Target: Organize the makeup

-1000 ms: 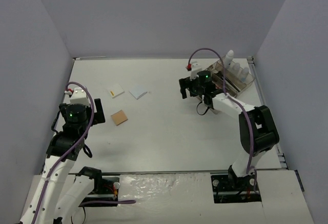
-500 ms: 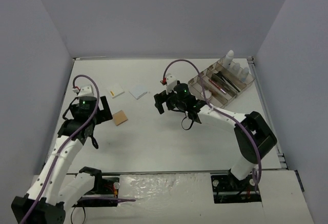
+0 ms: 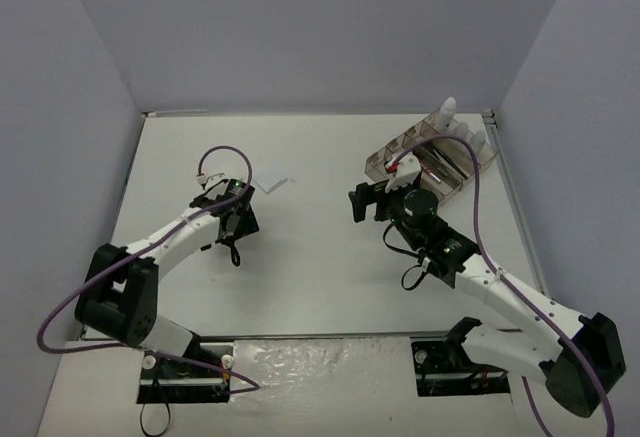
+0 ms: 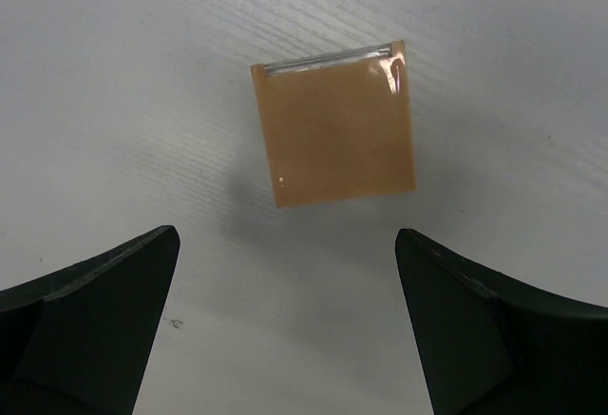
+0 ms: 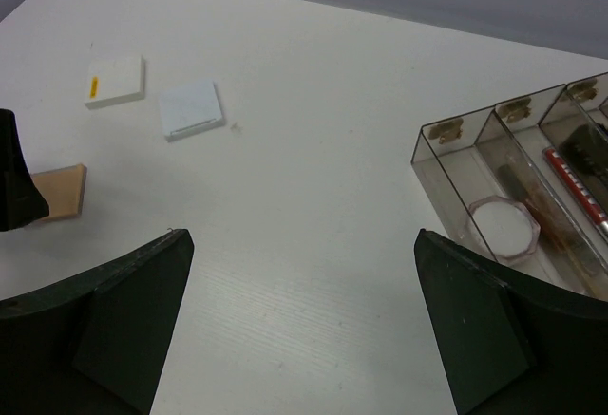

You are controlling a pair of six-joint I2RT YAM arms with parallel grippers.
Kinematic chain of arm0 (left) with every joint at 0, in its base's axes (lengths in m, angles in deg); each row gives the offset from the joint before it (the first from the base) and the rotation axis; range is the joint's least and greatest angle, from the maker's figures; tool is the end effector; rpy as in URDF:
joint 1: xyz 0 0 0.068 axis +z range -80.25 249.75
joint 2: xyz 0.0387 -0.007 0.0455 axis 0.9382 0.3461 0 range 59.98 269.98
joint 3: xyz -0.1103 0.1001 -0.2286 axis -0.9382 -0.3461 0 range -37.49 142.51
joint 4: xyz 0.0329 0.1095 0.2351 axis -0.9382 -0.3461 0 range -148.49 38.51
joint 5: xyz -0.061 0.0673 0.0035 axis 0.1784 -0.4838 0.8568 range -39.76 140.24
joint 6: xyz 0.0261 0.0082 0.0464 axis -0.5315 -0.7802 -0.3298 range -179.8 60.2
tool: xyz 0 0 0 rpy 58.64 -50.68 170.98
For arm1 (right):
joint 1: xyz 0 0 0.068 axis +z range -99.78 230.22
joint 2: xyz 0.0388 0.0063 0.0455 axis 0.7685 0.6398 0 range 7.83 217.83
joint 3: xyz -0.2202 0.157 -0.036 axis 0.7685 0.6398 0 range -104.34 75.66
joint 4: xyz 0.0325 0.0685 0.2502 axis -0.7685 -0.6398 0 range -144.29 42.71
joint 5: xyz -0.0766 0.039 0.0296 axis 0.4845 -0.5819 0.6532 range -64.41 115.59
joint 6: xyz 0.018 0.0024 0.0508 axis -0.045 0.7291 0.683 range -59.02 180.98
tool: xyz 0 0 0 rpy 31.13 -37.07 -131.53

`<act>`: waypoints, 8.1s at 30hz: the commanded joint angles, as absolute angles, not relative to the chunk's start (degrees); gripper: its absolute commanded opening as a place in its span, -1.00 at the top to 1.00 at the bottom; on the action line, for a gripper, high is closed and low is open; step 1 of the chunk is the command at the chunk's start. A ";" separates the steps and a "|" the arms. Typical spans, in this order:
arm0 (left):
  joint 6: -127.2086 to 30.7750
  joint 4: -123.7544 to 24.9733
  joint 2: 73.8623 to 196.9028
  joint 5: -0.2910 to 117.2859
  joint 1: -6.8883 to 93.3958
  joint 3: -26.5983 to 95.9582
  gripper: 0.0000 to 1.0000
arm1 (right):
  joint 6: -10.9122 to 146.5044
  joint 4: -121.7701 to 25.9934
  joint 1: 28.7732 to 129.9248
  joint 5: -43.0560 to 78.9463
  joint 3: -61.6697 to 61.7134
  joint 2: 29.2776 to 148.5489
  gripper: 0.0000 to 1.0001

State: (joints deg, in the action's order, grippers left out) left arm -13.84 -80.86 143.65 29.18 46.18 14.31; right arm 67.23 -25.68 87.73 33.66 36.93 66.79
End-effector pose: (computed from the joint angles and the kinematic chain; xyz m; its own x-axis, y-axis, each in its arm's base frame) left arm 0.2637 -0.1013 0.2035 -0.7129 -0.4208 -0.5609 -0.4282 0.8947 -0.1269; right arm 0.1964 0.1444 0.3139 -0.0345 0.1093 -0.9934 -0.4907 0.8641 0.1121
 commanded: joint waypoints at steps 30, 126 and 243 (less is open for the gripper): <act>-2.86 -77.61 156.88 26.59 47.25 16.36 -0.56 | 68.19 -22.50 82.84 27.34 42.26 61.36 -1.00; -48.33 -51.18 123.29 36.70 19.68 13.70 -0.94 | 71.68 -40.58 71.31 -3.62 17.33 84.23 1.00; -29.75 -66.58 148.98 43.48 49.29 26.32 0.75 | 72.62 -37.90 67.85 -2.54 22.42 72.18 -1.00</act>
